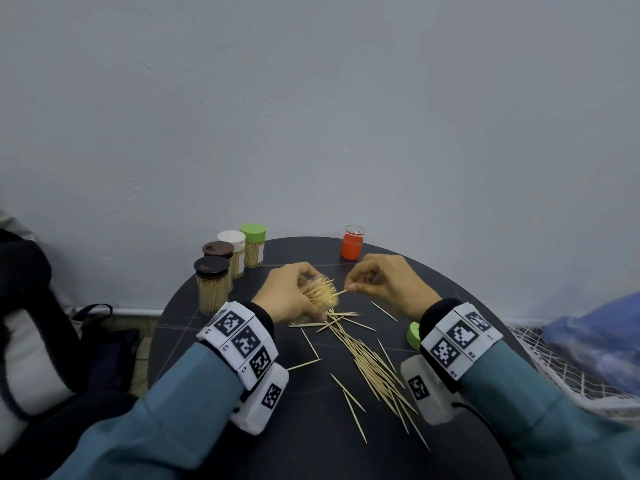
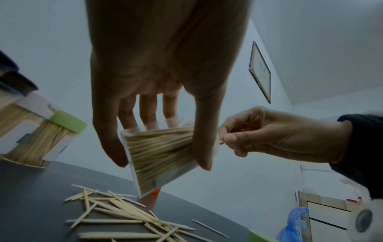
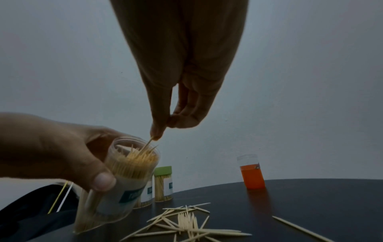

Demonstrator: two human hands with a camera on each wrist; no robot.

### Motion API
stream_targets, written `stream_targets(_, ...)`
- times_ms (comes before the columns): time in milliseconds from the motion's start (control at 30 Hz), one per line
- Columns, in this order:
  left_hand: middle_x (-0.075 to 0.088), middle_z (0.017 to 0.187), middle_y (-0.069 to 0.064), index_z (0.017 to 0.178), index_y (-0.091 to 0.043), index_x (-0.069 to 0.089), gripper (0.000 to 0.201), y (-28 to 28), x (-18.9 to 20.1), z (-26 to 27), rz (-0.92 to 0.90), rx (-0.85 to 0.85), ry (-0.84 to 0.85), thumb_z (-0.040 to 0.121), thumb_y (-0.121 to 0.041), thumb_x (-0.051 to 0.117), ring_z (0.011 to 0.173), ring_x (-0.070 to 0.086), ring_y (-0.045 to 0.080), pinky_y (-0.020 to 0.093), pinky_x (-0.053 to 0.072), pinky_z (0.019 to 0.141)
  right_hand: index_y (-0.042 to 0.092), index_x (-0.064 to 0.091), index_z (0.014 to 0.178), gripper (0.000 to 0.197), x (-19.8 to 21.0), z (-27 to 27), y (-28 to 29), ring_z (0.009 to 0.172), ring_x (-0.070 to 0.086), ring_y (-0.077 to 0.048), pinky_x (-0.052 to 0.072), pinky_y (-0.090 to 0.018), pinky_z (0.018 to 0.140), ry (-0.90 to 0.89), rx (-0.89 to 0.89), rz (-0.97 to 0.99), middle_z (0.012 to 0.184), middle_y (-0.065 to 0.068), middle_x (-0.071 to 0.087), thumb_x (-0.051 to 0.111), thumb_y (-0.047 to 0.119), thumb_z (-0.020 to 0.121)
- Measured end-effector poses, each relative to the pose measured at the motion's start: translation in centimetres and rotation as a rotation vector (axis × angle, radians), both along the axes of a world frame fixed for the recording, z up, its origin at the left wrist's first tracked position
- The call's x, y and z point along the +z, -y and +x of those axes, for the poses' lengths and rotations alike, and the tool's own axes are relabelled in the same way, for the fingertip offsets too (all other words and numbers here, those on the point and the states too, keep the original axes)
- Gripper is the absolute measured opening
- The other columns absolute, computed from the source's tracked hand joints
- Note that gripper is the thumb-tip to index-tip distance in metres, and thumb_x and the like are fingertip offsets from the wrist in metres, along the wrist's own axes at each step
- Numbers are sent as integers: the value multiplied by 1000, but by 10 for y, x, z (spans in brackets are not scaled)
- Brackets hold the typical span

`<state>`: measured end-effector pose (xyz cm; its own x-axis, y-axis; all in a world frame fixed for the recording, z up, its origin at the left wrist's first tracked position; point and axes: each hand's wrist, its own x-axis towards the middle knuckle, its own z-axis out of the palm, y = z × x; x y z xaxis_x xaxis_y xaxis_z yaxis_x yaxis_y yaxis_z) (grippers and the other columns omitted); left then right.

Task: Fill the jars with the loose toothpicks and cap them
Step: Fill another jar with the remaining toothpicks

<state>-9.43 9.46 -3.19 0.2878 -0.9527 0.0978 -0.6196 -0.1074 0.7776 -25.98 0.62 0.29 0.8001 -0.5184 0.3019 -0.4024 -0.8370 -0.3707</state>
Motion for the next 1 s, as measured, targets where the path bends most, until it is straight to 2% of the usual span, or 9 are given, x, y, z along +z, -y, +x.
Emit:
stream_targets(200, 57, 106, -3, 112, -21, 59, 59, 0, -2, -7, 28, -39, 7, 60, -17, 88, 94, 53, 11, 21, 41, 73, 8, 72, 95, 15, -8, 11, -9, 65, 47, 1, 38, -2, 61, -52, -6, -8, 75, 11, 52, 69, 16, 82)
stream_targets(300, 59, 102, -5, 109, -23, 60, 57, 0, -1, -6, 22, -42, -35, 60, -20, 88, 91, 54, 9, 19, 42, 68, 8, 73, 90, 13, -15, 15, -12, 59, 55, 4, 41, -1, 60, 102, -32, 62, 75, 4, 64, 73, 9, 77)
stream_targets(433, 57, 95, -7, 106, -23, 60, 54, 0, 0, -3, 4, -29, -121, 60, -18, 88, 86, 54, 7, 18, 42, 62, 9, 72, 89, 13, -16, 12, -11, 64, 61, 10, 44, -3, 61, 272, -18, 172, 74, 4, 68, 74, 7, 76)
stream_targets(567, 56, 94, -8, 106, -22, 59, 53, 0, -1, -4, -13, -30, -146, 61, -17, 87, 84, 52, 4, 17, 41, 63, 15, 70, 90, 8, -16, -2, 1, 74, 62, 1, 46, -4, 68, 345, -113, 120, 83, 6, 68, 70, 15, 82)
stream_targets(667, 55, 94, -8, 109, -20, 59, 54, 1, -1, -4, -28, -20, -151, 62, -17, 87, 83, 52, 3, 16, 40, 62, 16, 67, 100, 14, -20, -18, 19, 88, 59, -7, 42, -7, 72, 114, -257, 104, 102, 1, 68, 65, 19, 86)
stream_targets(767, 57, 98, -6, 109, -20, 59, 54, 2, -1, -5, -37, -18, -140, 62, -20, 87, 89, 53, 7, 16, 41, 65, 16, 56, 120, 36, -30, -36, 33, 114, 52, -16, 40, -24, 94, -272, -392, 128, 127, -5, 56, 65, 21, 86)
stream_targets(833, 58, 100, -5, 108, -20, 60, 54, 3, -1, -4, -48, -20, -141, 62, -22, 87, 92, 54, 9, 20, 42, 71, 17, 46, 130, 50, -38, -46, 37, 122, 46, -22, 37, -29, 99, -503, -461, 162, 135, -8, 46, 65, 24, 85)
stream_targets(900, 59, 99, -5, 110, -18, 60, 53, 3, -1, -4, -69, -20, -150, 64, -22, 86, 92, 55, 9, 22, 42, 76, 19, 41, 134, 55, -43, -53, 37, 122, 46, -24, 40, -30, 97, -612, -517, 219, 136, -10, 44, 65, 25, 85)
stream_targets(1000, 61, 101, -2, 114, -16, 60, 53, 4, -2, -4, -93, -20, -160, 67, -21, 84, 91, 55, 9, 19, 41, 75, 17, 45, 131, 44, -47, -58, 36, 121, 49, -25, 43, -30, 94, -644, -536, 210, 134, -11, 47, 57, 19, 89)
